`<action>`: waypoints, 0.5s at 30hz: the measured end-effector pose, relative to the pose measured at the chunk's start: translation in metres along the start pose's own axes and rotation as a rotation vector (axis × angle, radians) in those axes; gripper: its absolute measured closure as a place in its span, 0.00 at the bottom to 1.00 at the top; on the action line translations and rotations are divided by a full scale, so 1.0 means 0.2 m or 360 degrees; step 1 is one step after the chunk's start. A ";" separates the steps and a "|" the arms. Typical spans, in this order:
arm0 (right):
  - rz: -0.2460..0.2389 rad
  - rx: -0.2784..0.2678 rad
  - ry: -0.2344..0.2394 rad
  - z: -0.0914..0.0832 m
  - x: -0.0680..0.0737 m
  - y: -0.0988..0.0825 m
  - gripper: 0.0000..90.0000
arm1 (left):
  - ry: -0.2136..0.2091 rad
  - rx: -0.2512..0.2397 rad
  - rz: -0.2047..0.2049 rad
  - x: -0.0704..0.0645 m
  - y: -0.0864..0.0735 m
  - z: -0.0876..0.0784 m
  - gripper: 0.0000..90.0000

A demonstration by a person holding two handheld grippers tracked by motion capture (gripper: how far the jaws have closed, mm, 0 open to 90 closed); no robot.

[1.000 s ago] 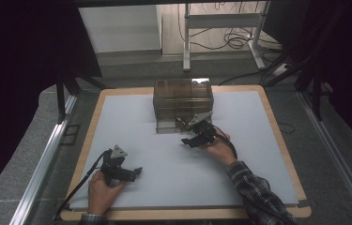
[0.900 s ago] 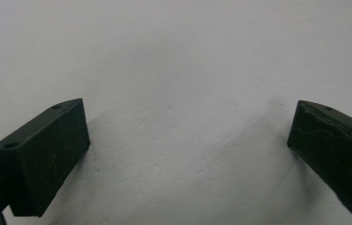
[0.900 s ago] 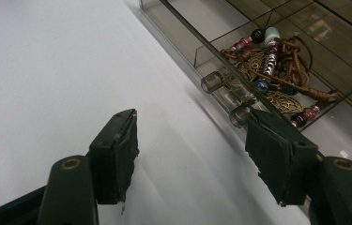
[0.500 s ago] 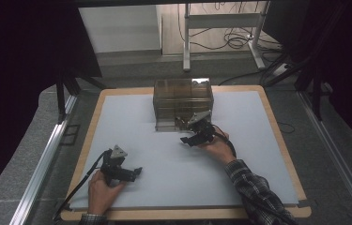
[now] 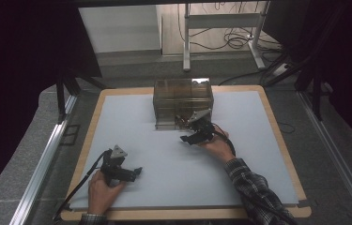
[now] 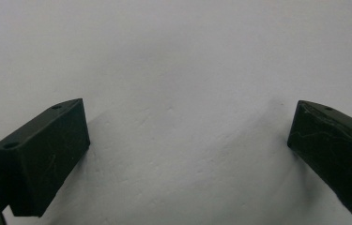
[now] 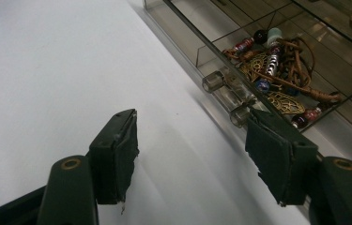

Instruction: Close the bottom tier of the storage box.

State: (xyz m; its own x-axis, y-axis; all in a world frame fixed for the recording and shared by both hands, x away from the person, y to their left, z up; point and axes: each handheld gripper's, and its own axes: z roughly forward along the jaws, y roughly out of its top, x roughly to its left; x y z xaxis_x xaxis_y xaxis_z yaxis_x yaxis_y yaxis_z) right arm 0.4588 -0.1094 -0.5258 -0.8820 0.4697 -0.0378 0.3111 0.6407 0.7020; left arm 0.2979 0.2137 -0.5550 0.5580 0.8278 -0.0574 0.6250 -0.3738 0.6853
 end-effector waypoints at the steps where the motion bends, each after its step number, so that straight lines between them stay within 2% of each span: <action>1: 0.0001 0.0000 0.0000 0.00 0.00 0.00 0.38 | 0.0000 0.0000 0.0000 0.00 0.00 0.00 0.00; 15: 0.0020 0.0003 -0.0009 0.01 -0.03 0.01 0.38 | 0.0000 -0.0001 0.0000 0.00 0.00 0.00 0.00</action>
State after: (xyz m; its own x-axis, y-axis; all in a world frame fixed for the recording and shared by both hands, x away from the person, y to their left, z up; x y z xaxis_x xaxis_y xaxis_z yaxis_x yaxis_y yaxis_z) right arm 0.4651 -0.1099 -0.5259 -0.8760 0.4812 -0.0328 0.3229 0.6356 0.7013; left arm 0.2979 0.2137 -0.5550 0.5580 0.8278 -0.0577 0.6250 -0.3735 0.6855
